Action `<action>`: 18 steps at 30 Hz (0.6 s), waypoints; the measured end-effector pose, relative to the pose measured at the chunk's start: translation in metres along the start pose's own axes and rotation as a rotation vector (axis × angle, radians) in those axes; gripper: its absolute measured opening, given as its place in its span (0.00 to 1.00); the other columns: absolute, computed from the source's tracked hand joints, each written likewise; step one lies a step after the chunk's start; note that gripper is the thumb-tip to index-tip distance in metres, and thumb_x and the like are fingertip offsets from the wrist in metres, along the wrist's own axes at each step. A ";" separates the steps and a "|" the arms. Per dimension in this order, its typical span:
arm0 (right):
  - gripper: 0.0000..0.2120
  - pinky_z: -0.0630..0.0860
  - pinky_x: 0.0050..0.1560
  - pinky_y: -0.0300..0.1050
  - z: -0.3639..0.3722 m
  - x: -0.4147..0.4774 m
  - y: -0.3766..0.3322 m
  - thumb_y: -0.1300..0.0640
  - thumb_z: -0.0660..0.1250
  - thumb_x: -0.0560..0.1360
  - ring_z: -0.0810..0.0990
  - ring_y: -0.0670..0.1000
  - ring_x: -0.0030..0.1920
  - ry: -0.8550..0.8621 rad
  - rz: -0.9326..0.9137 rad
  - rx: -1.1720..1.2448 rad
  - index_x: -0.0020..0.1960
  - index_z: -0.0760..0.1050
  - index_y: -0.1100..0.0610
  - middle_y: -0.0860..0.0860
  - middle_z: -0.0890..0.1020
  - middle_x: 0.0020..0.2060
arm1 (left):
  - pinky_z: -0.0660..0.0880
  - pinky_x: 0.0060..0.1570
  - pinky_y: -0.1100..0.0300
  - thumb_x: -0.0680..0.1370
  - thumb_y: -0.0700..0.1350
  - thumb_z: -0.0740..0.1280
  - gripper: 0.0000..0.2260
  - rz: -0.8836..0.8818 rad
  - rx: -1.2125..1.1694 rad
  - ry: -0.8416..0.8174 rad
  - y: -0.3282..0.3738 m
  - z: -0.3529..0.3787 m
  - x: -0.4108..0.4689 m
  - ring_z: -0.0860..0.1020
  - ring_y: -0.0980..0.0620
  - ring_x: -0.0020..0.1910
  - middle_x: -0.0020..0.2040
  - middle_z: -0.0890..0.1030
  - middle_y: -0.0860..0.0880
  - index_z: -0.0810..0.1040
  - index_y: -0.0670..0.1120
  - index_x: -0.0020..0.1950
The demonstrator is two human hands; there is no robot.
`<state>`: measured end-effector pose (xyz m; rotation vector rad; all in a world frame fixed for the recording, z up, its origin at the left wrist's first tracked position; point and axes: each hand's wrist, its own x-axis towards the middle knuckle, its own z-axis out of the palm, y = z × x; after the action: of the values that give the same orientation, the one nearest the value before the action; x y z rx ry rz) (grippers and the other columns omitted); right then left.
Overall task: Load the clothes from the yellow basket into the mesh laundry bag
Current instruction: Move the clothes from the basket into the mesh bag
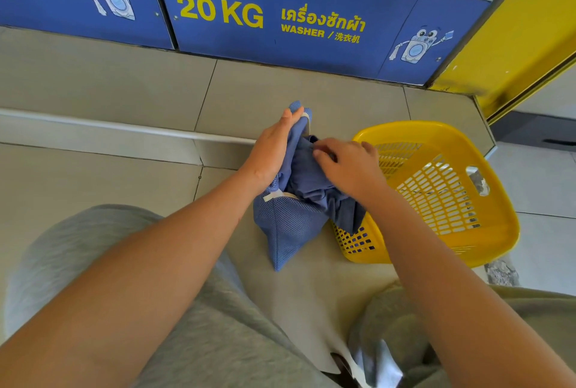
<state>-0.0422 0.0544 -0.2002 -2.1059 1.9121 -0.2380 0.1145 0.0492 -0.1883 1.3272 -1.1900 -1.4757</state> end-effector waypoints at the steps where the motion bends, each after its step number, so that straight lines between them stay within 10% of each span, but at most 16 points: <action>1: 0.18 0.60 0.69 0.58 -0.005 -0.002 0.011 0.42 0.59 0.77 0.74 0.55 0.64 0.061 0.014 0.025 0.65 0.71 0.45 0.48 0.81 0.59 | 0.62 0.58 0.67 0.83 0.57 0.50 0.22 -0.005 -0.003 0.006 0.000 -0.001 0.001 0.67 0.63 0.62 0.68 0.71 0.55 0.70 0.52 0.73; 7: 0.50 0.72 0.66 0.60 -0.002 -0.030 0.071 0.25 0.67 0.59 0.69 0.55 0.71 -0.190 0.328 0.613 0.74 0.57 0.46 0.52 0.69 0.72 | 0.61 0.60 0.64 0.83 0.56 0.49 0.23 0.003 0.015 0.020 0.000 0.000 0.004 0.67 0.59 0.66 0.73 0.69 0.51 0.69 0.50 0.74; 11: 0.22 0.77 0.46 0.54 0.003 -0.040 0.074 0.37 0.66 0.72 0.79 0.56 0.46 -0.137 0.225 0.443 0.53 0.73 0.56 0.52 0.80 0.43 | 0.65 0.51 0.71 0.85 0.52 0.47 0.23 -0.024 0.047 0.010 0.001 0.000 0.008 0.68 0.58 0.63 0.72 0.70 0.45 0.68 0.44 0.74; 18: 0.17 0.69 0.44 0.52 -0.032 -0.015 0.029 0.41 0.63 0.76 0.76 0.59 0.42 0.178 -0.008 0.166 0.41 0.67 0.55 0.52 0.74 0.34 | 0.65 0.54 0.70 0.83 0.58 0.49 0.22 -0.004 0.009 -0.020 -0.003 -0.007 -0.001 0.70 0.61 0.62 0.69 0.72 0.54 0.71 0.53 0.72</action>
<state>-0.0813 0.0634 -0.1780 -2.0430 1.9063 -0.5831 0.1217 0.0498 -0.1906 1.3246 -1.2088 -1.4908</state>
